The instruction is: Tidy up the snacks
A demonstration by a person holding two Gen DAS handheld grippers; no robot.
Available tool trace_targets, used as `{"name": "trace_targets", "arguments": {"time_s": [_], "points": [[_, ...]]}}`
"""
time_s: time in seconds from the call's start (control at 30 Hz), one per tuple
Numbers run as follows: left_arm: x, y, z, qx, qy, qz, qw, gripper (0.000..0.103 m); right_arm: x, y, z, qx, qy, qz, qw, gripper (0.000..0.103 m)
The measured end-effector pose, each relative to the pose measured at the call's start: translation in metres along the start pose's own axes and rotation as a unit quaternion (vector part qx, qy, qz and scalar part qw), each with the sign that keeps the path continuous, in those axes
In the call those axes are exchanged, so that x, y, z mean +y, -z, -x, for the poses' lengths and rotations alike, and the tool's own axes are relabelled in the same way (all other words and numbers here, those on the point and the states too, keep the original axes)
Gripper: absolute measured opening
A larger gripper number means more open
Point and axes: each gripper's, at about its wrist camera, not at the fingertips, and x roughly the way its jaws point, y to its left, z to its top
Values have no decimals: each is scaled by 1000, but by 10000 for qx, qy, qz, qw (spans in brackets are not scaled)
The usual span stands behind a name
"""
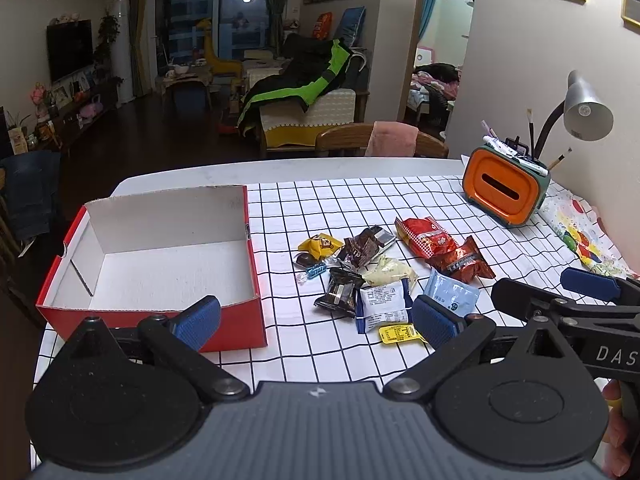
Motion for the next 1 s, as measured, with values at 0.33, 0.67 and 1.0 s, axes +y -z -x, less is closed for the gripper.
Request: {"name": "trace_targets", "arguments": {"time_s": [0.33, 0.67, 1.0], "points": [[-9, 1, -5, 69, -94, -41, 9999, 103, -11, 0, -6, 96, -41, -49, 9999, 103], [-20, 1, -10, 94, -163, -11, 9998, 103, -21, -2, -8, 124, -158, 4, 9998, 103], [-23, 0, -12, 146, -183, 7, 9997, 103, -26, -4, -10, 142, -226, 28, 9996, 103]]}}
